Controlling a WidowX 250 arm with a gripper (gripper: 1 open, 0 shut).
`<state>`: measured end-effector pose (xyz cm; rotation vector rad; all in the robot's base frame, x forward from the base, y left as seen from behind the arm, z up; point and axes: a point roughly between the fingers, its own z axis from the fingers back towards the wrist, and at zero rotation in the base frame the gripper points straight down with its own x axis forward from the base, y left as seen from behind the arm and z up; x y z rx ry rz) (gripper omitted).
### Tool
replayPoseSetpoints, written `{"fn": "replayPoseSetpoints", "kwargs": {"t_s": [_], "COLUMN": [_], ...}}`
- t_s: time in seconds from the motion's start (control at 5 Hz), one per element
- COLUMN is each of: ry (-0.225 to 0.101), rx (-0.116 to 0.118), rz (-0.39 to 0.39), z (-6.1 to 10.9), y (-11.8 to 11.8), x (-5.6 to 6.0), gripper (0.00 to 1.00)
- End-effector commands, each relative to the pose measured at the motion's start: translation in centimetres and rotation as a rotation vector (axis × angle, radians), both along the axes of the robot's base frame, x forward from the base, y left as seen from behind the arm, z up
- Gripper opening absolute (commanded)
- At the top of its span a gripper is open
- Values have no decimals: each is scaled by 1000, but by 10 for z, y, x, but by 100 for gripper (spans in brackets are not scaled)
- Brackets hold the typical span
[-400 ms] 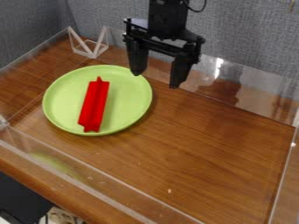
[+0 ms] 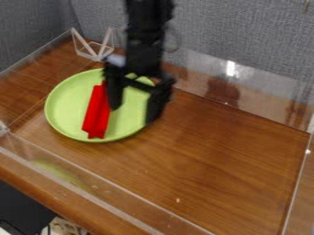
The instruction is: Put the carrot on the right side
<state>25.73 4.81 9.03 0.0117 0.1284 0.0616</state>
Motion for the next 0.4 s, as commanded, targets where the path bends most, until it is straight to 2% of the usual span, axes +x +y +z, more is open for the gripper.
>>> {"fn": "replayPoseSetpoints", "kwargs": {"t_s": [0.0, 0.2], "ry": [-114, -150], "rx": [19, 25], "rz": [38, 92], "z": [23, 30], "y": [27, 36], "x": [-10, 0], "gripper": [100, 100]}}
